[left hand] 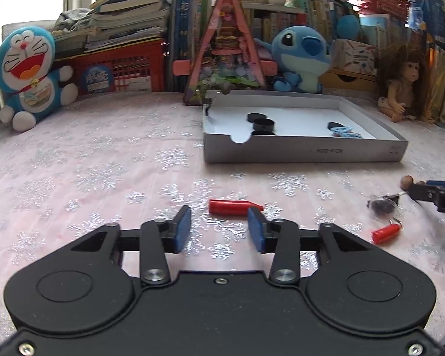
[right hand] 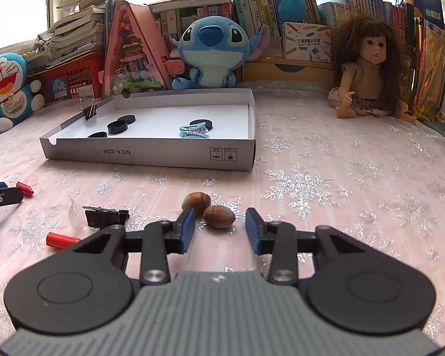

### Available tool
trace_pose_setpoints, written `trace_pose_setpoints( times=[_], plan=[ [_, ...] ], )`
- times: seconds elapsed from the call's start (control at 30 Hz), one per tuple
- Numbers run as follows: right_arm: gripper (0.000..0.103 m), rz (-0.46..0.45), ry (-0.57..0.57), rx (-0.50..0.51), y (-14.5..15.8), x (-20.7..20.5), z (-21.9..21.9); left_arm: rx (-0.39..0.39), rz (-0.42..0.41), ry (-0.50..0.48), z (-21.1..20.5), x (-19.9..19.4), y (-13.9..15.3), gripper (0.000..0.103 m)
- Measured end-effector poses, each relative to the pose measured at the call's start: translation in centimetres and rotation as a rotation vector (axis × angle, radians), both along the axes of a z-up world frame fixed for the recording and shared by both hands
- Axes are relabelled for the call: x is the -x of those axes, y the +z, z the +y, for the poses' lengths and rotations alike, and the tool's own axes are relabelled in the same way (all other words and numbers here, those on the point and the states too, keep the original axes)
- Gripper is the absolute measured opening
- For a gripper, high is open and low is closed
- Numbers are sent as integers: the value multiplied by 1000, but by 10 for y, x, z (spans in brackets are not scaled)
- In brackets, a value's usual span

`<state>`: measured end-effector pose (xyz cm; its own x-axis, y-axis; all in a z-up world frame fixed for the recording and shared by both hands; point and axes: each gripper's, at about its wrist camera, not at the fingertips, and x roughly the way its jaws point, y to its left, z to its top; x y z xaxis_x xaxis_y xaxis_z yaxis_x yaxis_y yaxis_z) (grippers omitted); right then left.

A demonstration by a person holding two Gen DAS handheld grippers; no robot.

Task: Organize rigid objects
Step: 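Grasp a red crayon with the left tool while the right tool grasps a brown hazelnut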

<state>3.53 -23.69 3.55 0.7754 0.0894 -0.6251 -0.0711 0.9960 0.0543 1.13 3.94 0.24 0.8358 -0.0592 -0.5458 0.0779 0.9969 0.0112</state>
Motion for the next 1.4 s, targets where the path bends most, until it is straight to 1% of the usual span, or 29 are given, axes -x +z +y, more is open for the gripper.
trace_pose_setpoints(
  times=[0.03, 0.13, 0.23, 0.33, 0.4, 0.47, 0.6, 0.67, 0.7, 0.73, 0.77, 0.93, 1.2, 1.4],
  plan=[
    [43, 0, 0, 0, 0, 0, 0, -1, -5, -6, -2, 1, -1, 43],
    [44, 0, -1, 0, 0, 0, 0, 6, -15, -9, -6, 3, -1, 50],
    [44, 0, 0, 1, 0, 0, 0, -5, -42, -8, -11, 2, 0, 55],
    [44, 0, 0, 1, 0, 0, 0, -21, -42, -15, -15, -4, -1, 56],
    [44, 0, 0, 0, 0, 0, 0, -29, -33, -16, -17, -7, -3, 55],
    [44, 0, 0, 0, 0, 0, 0, -34, -21, -24, -19, -10, -7, 49],
    [43, -1, 0, 0, -1, 0, 1, -38, -20, -39, -20, -10, -9, 46],
    [42, -1, -1, 1, -1, 0, 1, -34, -20, -42, -20, -10, -10, 41],
    [39, -3, -2, 2, 0, 0, 1, -36, -22, -41, -20, -10, -9, 41],
    [32, -4, -4, 2, 0, 1, 0, -35, -23, -41, -20, -10, -9, 41],
    [26, -6, -3, 3, 0, 1, 0, -37, -24, -41, -20, -10, -9, 41],
    [27, -10, 15, 14, 1, 2, 3, -23, -23, -45, -19, -8, -6, 41],
    [27, -17, -13, 11, 4, 4, 2, -26, -38, -53, -23, -8, 4, 41],
    [27, -32, -9, 13, 10, 1, 6, 5, -32, -54, -23, -15, 14, 41]
  ],
)
